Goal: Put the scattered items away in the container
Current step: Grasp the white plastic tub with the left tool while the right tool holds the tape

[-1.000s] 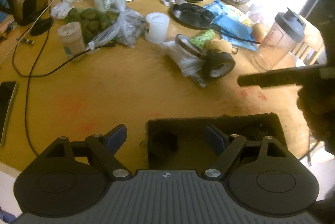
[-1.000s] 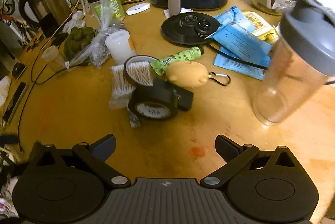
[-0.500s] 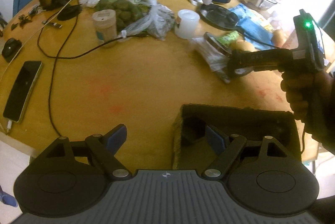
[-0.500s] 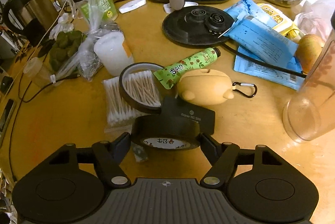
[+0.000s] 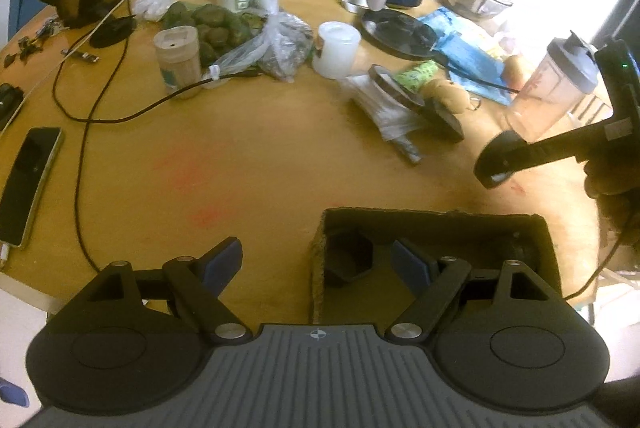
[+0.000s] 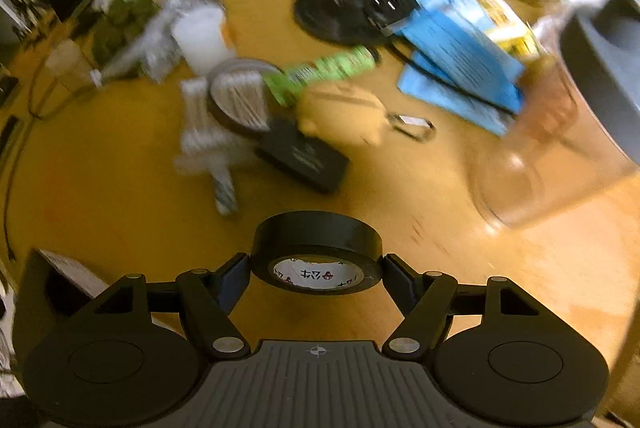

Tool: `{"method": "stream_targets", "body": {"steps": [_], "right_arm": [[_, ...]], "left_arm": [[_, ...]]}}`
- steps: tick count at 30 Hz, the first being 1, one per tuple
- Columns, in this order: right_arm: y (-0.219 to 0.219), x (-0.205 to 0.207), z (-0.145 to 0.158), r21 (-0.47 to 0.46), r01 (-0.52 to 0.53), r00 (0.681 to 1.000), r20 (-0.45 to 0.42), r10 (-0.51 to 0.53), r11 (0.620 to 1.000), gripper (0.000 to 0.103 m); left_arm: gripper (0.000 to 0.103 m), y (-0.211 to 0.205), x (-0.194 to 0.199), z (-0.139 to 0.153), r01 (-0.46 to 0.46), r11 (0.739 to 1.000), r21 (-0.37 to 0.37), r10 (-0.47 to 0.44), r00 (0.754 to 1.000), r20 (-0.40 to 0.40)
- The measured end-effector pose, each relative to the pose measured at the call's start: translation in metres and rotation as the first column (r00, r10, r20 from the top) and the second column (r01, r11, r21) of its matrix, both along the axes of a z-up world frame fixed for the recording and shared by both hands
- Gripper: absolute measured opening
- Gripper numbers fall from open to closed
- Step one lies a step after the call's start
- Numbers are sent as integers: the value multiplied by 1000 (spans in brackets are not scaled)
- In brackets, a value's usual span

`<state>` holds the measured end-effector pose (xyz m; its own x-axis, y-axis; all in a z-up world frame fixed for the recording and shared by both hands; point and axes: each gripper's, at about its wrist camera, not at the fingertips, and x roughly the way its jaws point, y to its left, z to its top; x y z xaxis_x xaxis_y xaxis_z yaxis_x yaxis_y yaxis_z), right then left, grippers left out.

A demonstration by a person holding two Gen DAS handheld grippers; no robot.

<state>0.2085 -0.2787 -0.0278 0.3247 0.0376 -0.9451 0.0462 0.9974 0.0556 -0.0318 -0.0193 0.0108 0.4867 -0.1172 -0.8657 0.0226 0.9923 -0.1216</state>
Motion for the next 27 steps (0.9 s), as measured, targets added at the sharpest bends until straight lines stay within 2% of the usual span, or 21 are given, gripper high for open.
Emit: {"method": "stream_targets", "body": {"steps": [4, 10, 17, 22, 27], "right_arm": [[-9, 0, -13, -2, -5, 999, -44, 5, 1000, 74], [-3, 11, -27, -33, -23, 999, 32, 24, 999, 74], [3, 23, -46, -65, -19, 999, 43, 21, 998, 75], [5, 19, -49, -80, -23, 997, 68, 28, 997, 75], [2, 13, -44, -53, -22, 996, 80, 26, 998, 74]], "left_arm": [[83, -2, 0, -2, 10, 1000, 0, -10, 1000, -8], [83, -1, 0, -2, 1, 1000, 9, -1, 1000, -8], [83, 3, -3, 3, -7, 1000, -15, 7, 1000, 9], [83, 2, -1, 5, -6, 1000, -18, 7, 1000, 19], [83, -2, 4, 8, 8, 1000, -21, -8, 999, 33]]}}
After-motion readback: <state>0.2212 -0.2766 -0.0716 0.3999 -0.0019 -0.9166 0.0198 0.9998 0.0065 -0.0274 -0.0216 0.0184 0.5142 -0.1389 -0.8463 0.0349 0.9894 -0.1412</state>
